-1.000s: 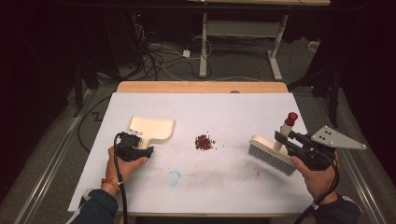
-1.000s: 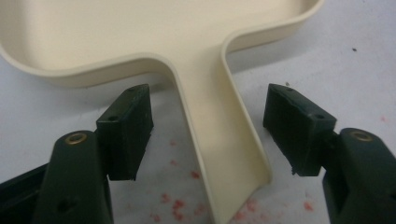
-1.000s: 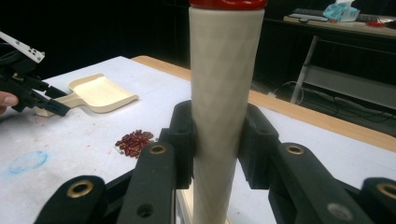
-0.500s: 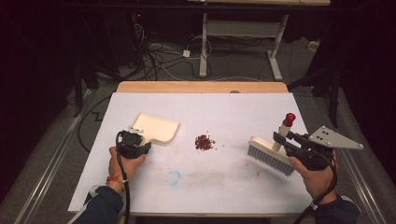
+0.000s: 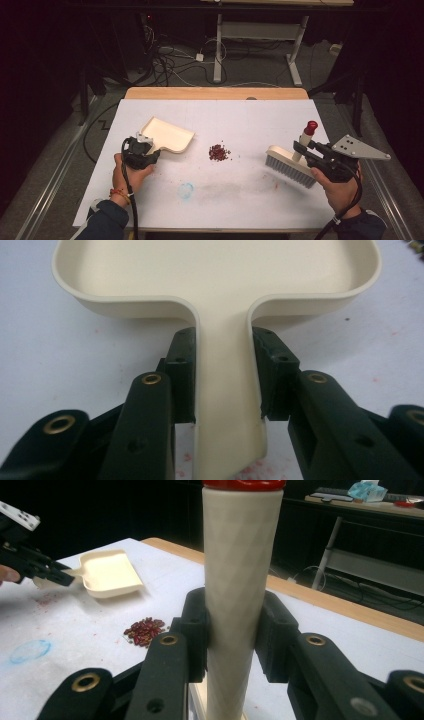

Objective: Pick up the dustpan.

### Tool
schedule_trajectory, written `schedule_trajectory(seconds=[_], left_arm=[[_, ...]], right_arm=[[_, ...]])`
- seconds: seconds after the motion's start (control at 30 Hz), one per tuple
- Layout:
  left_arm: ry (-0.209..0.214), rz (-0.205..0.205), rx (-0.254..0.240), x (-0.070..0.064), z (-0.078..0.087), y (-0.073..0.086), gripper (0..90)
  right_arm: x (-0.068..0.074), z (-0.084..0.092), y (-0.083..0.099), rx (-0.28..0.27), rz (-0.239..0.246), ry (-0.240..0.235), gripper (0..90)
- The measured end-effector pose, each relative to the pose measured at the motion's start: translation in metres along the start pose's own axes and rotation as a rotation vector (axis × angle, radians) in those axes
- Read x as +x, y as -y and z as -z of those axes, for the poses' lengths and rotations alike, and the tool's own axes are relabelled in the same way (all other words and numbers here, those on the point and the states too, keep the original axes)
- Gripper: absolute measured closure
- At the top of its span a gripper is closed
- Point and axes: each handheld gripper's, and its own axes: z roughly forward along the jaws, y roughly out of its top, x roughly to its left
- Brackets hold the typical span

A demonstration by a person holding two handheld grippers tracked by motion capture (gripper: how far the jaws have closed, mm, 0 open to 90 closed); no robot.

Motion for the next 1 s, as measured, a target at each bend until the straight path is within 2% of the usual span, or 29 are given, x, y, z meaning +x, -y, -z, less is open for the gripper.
schedule_trajectory(seconds=[0.07,0.13,0.17,0.27,0.3,0.33,0.5,0.53,0.67,0.87,0.9,1.0], left_arm=[[0.004,-0.022,-0.019,-0.002,0.011,-0.001,64.4],[0.000,-0.033,-0.022,-0.003,0.015,-0.002,64.4],[0.012,-0.048,-0.029,-0.003,0.023,-0.001,64.4],[0.021,-0.067,-0.034,-0.003,0.031,0.001,64.4],[0.030,-0.089,-0.040,-0.004,0.038,0.004,64.4],[0.030,-0.089,-0.040,-0.004,0.038,0.004,64.4],[0.044,-0.148,-0.047,-0.005,0.052,0.012,64.4],[0.060,-0.164,-0.049,-0.006,0.056,0.016,64.4],[0.082,-0.185,-0.035,-0.009,0.060,0.025,64.4],[0.115,-0.187,-0.022,-0.011,0.065,0.037,64.4],[0.145,-0.184,-0.016,-0.011,0.066,0.042,64.4],[0.167,-0.206,0.013,-0.016,0.064,0.049,64.4]], right_arm=[[0.000,0.001,0.000,-0.001,0.006,0.002,69.8],[0.000,0.001,-0.001,-0.005,0.002,0.003,69.9],[0.000,0.001,-0.001,-0.005,0.002,0.003,69.8],[-0.001,0.001,0.000,-0.006,0.005,0.006,69.8],[-0.001,0.001,0.000,-0.005,0.005,0.006,69.9],[-0.001,0.001,0.000,-0.006,0.002,0.006,69.8],[-0.001,0.002,0.000,-0.022,-0.006,0.012,69.9],[-0.002,0.002,0.000,-0.025,-0.007,0.008,69.8],[-0.002,0.000,0.000,-0.027,-0.012,0.009,69.9],[-0.004,-0.003,0.000,-0.024,-0.024,0.016,69.9],[-0.004,-0.003,0.000,-0.022,-0.024,0.020,69.8],[-0.003,-0.004,0.000,-0.024,-0.020,0.018,69.9]])
